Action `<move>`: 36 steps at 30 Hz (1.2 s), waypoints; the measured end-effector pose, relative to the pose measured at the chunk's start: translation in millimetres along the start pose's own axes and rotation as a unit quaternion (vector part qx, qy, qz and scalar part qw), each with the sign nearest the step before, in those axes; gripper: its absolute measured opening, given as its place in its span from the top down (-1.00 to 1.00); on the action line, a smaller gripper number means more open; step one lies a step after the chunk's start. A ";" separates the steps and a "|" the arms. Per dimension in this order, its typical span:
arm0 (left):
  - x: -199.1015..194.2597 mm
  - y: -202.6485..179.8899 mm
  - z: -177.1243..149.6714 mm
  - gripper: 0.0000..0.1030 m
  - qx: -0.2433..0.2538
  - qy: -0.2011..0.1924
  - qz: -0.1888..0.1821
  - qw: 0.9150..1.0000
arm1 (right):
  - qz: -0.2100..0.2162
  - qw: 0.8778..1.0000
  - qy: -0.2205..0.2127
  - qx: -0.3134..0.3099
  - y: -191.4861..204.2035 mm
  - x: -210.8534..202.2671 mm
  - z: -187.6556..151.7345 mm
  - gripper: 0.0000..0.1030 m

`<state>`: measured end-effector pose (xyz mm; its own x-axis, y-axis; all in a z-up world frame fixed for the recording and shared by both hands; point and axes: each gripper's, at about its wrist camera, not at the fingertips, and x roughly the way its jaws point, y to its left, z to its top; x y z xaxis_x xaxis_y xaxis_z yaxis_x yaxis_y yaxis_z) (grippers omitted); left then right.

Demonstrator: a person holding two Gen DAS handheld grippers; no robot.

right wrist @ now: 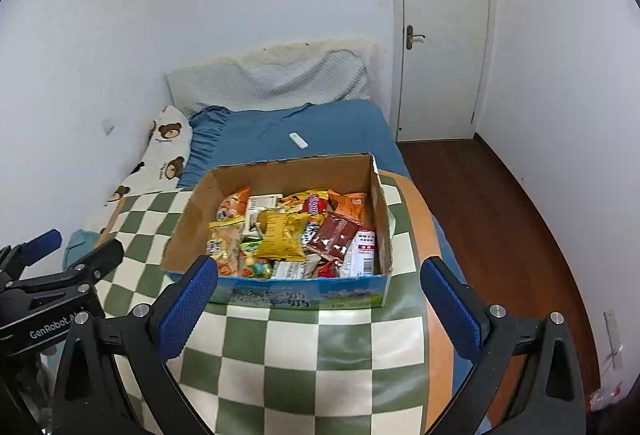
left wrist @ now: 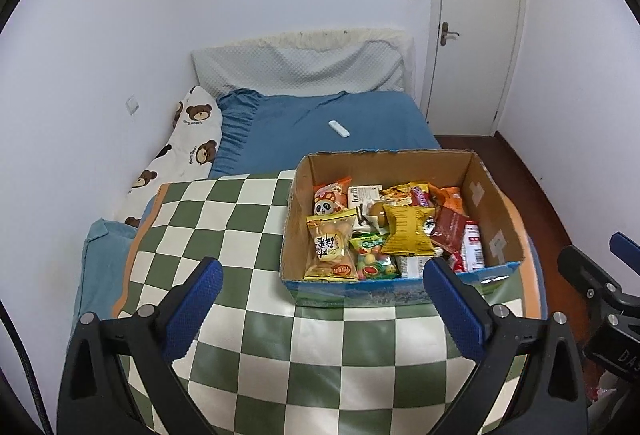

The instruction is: Organize snacks

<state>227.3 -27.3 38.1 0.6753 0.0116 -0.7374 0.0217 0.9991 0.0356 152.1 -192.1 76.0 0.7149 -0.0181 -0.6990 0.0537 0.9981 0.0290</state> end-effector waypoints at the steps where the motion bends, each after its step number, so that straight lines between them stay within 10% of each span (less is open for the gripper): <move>1: 4.9 -0.4 1.6 -0.99 0.000 0.000 0.001 1.000 | -0.001 1.000 0.001 0.001 -0.9 5.4 0.3 -1.00; 36: 58.1 -17.1 3.3 -0.99 0.003 0.046 -0.011 0.999 | -0.033 0.999 0.030 0.003 -5.4 64.5 -0.2 -1.00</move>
<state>268.6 -43.8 -3.1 0.6048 -0.0056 -0.7963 0.0400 0.9989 0.0233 197.8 -198.6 30.6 0.6671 -0.0807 -0.7406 0.1034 0.9945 -0.0152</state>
